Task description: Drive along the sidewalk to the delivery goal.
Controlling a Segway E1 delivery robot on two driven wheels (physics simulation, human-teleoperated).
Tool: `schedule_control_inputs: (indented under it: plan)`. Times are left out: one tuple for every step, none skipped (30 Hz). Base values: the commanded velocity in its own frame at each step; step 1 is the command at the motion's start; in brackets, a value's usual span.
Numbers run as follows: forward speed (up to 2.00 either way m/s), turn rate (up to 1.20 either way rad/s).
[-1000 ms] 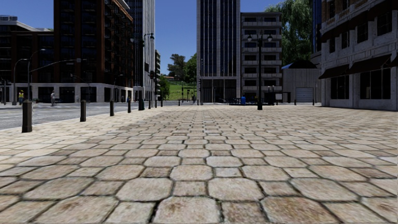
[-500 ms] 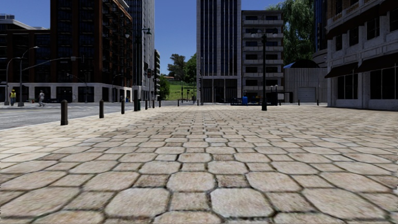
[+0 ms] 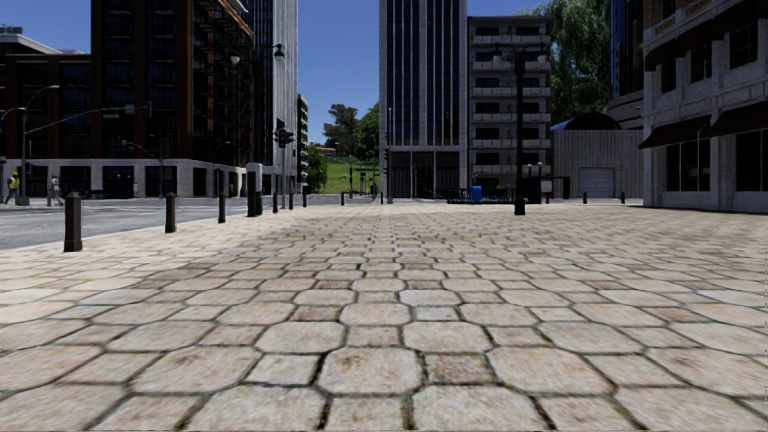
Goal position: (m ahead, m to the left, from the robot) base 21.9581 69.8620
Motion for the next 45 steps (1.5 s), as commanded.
schedule_control_inputs:
  plan:
    - [2.00,0.00]
    - [2.00,0.00]
    - [2.00,0.00]
    - [2.00,0.00]
    - [2.00,0.00]
    - [2.00,0.00]
    - [2.00,0.00]
    - [2.00,0.00]
    - [2.00,0.00]
    - [2.00,-0.04]
    - [2.00,-0.76]
    - [2.00,-0.94]
    - [2.00,-1.00]
    - [2.00,-0.24]
    - [2.00,-0.05]
    - [2.00,0.00]
    - [2.00,0.00]
    - [2.00,0.00]
    - [2.00,0.00]
    - [2.00,0.00]
    - [2.00,0.00]
    - [2.00,0.00]
    - [2.00,0.00]
    - [2.00,0.00]
    - [2.00,0.00]
    - [2.00,0.00]
    - [2.00,0.00]
    - [2.00,0.00]
    - [2.00,0.00]
    - [2.00,0.00]
    - [2.00,0.00]
    - [2.00,0.00]
    - [2.00,0.00]
    - [2.00,0.00]
    - [2.00,0.00]
    - [2.00,0.00]
    - [2.00,0.00]
    - [2.00,0.00]
    - [2.00,0.00]
    - [2.00,0.00]
    - [2.00,0.00]
    - [2.00,0.00]
    - [2.00,0.00]
    - [2.00,0.00]
    - [2.00,0.00]
